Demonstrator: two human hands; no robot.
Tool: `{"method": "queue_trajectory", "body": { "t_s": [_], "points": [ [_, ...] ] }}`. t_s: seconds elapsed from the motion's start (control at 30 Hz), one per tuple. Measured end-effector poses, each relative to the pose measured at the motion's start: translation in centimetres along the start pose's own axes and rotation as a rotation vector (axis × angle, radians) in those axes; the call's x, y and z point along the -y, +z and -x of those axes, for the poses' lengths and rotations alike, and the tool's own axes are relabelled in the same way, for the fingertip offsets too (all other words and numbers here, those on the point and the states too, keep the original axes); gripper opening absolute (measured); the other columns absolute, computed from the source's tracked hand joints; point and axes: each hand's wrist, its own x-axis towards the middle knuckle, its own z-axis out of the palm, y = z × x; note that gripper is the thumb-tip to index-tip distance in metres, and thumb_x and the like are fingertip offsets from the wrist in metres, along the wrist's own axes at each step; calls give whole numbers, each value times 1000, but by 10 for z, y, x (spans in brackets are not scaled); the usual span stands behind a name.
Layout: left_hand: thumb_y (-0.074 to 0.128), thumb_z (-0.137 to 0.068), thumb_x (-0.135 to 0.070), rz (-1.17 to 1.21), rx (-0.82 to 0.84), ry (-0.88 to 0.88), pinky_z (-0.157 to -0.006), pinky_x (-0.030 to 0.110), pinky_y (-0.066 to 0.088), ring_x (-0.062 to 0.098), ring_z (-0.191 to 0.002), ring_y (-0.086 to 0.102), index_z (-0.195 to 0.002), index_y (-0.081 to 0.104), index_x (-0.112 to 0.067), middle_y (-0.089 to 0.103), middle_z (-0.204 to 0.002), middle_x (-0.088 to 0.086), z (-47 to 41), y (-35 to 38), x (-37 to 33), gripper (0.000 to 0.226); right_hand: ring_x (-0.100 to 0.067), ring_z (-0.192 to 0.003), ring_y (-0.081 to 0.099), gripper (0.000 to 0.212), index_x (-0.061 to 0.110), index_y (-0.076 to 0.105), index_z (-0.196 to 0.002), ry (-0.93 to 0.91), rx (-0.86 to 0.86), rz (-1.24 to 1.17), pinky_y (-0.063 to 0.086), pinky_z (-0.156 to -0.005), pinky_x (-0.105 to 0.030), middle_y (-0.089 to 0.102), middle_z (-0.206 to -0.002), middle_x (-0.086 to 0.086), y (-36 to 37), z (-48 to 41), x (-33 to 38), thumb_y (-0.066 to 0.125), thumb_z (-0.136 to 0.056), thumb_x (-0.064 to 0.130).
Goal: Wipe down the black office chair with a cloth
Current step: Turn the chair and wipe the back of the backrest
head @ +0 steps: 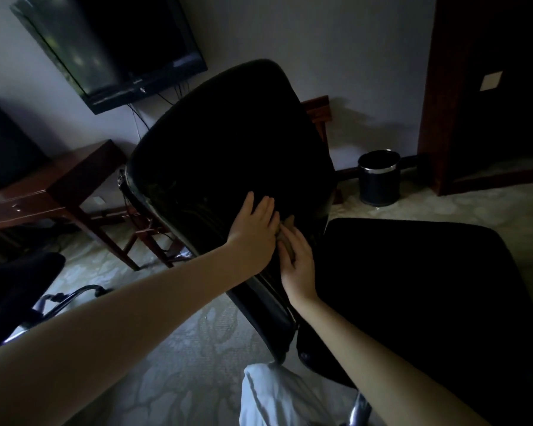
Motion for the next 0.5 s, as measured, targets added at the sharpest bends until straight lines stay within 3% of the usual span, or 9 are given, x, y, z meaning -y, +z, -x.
{"method": "queue_trajectory", "body": {
  "t_s": [0.07,0.23,0.37,0.5],
  "points": [
    [18,-102,-38,-10,11,-1,-113,53,-7,33,-143,-13,-148,-9,-5,-13,-155,18,-10,1,-5,62,-16,-130,42,37,27,53,-131,16,-10,6,38,-107,-45,47,-140,2,1,-7,-15,46,-95,29],
    [13,-102,-38,-3,-19,-9,-114,53,-8,32,-142,-17,-148,-12,-9,-18,-154,19,-25,14,-13,60,-20,-127,47,36,13,55,-129,201,-92,-26,38,-107,-29,50,-134,-7,-3,-10,-54,50,-94,3],
    [7,-102,-37,-1,-46,-4,-113,52,-9,31,-142,-18,-147,-14,-8,-19,-154,18,-32,21,-11,58,-18,-133,40,41,17,49,-136,312,-129,-19,35,-110,-44,43,-143,-5,3,6,-67,49,-96,9],
    [8,-101,-37,-9,-63,2,-113,50,-8,31,-142,-17,-146,-15,-6,-18,-154,19,-40,25,-14,59,-7,-134,30,41,19,49,-136,266,-164,-29,28,-114,-41,40,-145,-4,13,19,-54,49,-95,11]
  ]
}}
